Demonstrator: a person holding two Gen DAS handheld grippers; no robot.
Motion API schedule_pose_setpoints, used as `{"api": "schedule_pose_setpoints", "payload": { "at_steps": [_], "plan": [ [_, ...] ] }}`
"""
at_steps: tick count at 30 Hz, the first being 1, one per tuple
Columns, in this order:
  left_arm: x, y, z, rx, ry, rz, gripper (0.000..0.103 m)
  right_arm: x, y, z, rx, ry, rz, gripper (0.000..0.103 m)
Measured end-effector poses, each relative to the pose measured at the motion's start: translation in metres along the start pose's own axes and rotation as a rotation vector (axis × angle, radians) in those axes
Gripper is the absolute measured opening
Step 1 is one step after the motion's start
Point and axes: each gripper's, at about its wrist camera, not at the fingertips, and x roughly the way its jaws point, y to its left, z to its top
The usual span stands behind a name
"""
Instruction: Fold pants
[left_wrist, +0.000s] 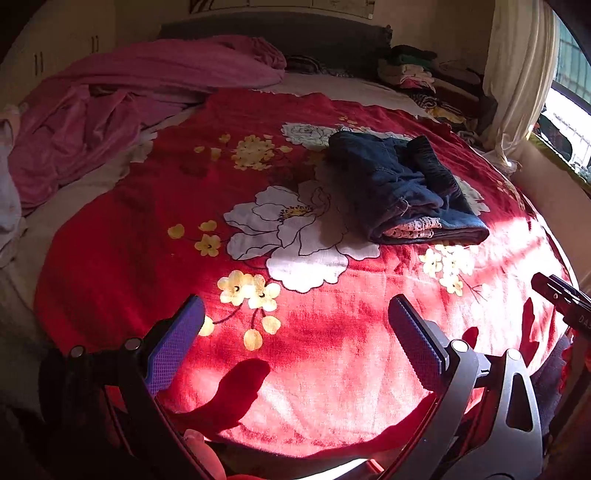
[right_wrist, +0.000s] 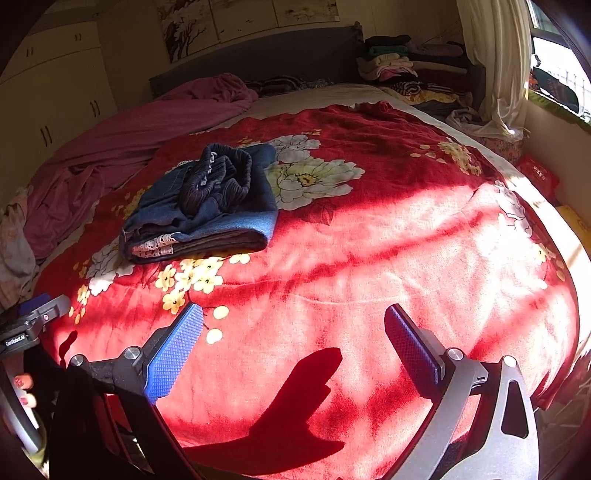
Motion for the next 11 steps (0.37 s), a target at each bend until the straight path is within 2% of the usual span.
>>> {"api": "schedule_pose_setpoints", "payload": {
  "at_steps": [2,4,6,11],
  "plan": [
    [0.009,0.024,0.022,-0.025,-0.011,0.027,0.093,0.007,-0.028,0.017,0.027,0.01,-0.046,0.098],
    [0.029,0.055,0.052,-0.032,-0.006,0.106,0.093,0.021,-0.065,0.039,0.05,0.027,-0.11,0.098],
    [0.063,0.089,0.081,-0.033,0.05,0.221,0.093,0.039,-0.109,0.061,0.08,0.03,-0.204,0.098],
    [0.154,0.181,0.13,-0.148,0.205,0.354,0.093,0.101,-0.218,0.113,0.223,0.121,-0.398,0.098]
  ]
}}
